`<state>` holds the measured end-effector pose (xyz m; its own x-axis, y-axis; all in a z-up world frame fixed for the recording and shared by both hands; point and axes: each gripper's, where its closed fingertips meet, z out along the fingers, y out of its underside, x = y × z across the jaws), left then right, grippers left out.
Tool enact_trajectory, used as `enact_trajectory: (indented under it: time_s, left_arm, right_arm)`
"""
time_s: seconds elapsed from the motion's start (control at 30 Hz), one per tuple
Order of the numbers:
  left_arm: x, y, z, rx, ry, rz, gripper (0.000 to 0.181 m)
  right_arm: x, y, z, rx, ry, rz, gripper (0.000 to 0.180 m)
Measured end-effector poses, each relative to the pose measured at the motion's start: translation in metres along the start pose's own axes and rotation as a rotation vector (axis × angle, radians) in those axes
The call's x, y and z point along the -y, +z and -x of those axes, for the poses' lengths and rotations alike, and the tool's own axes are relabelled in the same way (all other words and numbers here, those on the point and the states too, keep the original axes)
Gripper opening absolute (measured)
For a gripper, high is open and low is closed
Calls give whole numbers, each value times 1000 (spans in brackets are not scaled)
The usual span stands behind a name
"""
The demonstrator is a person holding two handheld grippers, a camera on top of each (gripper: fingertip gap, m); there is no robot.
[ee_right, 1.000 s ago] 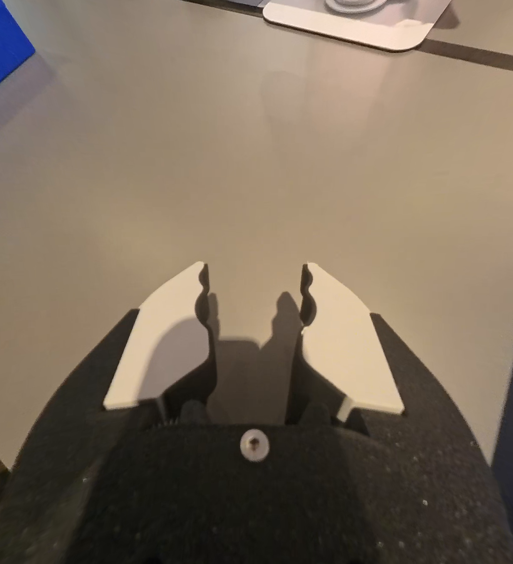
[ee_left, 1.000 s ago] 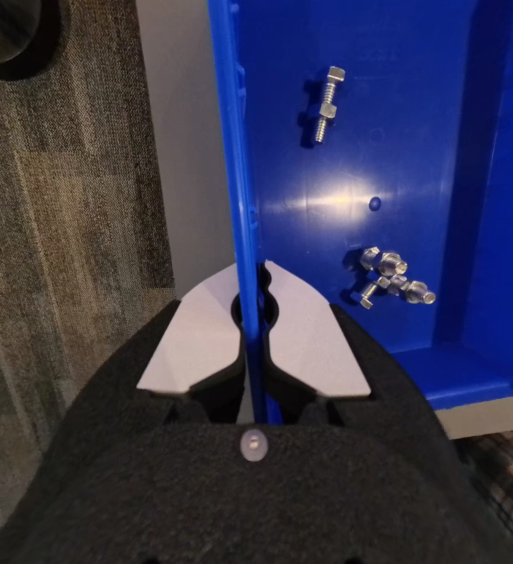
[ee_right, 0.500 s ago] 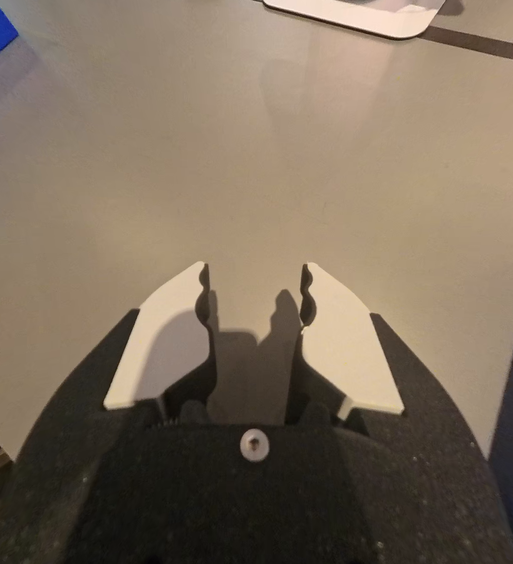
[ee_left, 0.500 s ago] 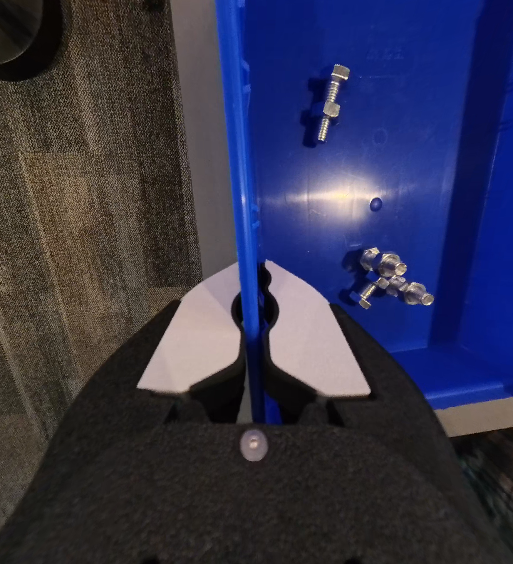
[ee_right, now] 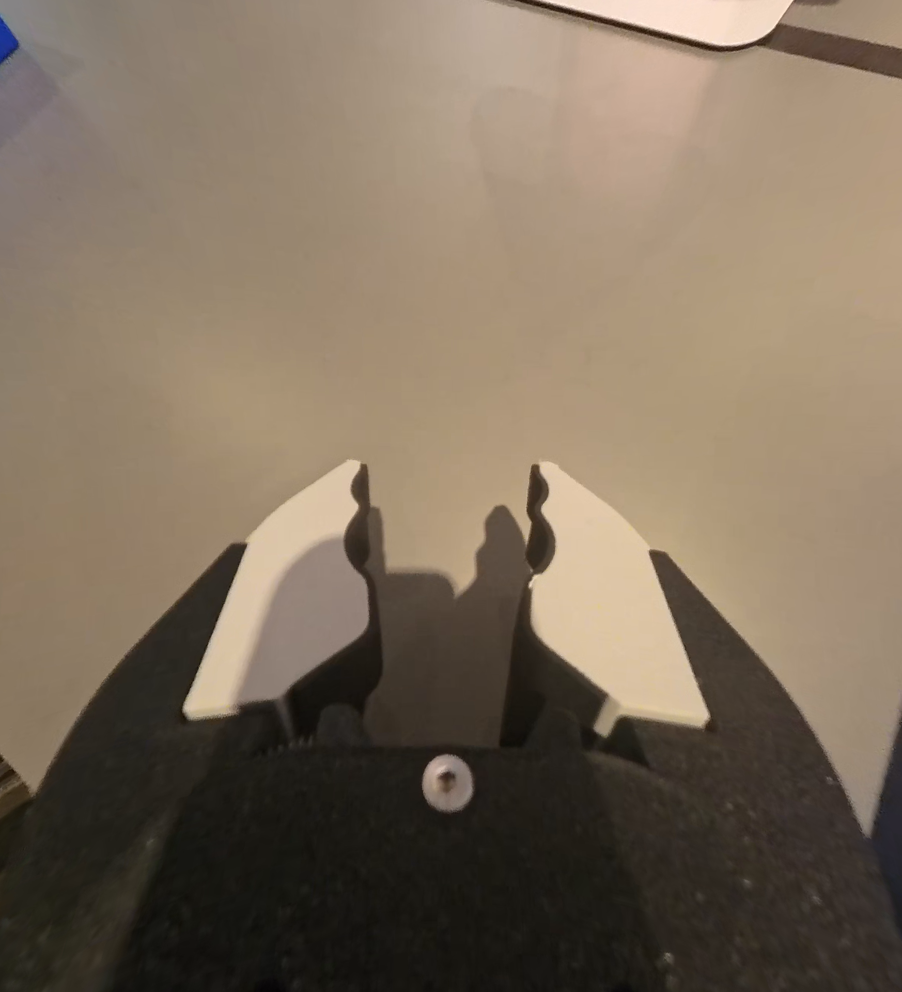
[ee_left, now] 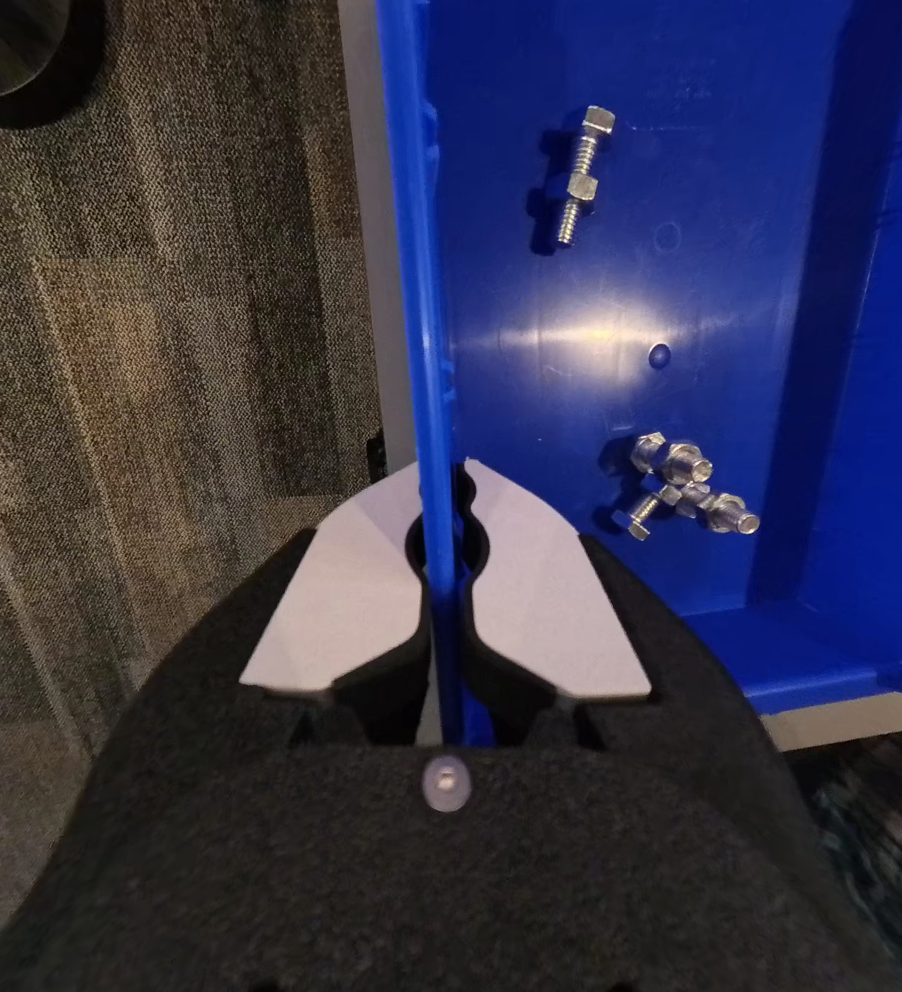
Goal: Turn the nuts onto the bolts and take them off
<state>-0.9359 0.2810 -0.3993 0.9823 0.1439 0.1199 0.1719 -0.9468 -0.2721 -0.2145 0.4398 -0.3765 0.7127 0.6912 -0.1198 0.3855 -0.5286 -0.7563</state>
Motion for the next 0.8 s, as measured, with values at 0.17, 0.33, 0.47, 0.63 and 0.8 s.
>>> enact_trajectory:
  time_s: [0.17, 0.33, 0.47, 0.63, 0.8]
  left_arm:
    - [0, 0, -1, 1, -6, -1, 6]
    - [0, 1, -3, 1, -10, -6, 6]
    - [1, 1, -8, 1, -4, -6, 6]
    - [2, 3, -13, -6, 2, -11, 8]
    - [4, 1, -9, 10, -18, -33, 35]
  right_arm:
    - [1, 3, 1, 2, 5, -1, 57]
    - [0, 3, -1, -6, 19, 9, 58]
    - [-2, 2, -3, -13, 31, 8, 59]
    - [-5, -1, -5, -18, 43, 14, 63]
    - [-5, -11, -9, -37, 45, -16, 64]
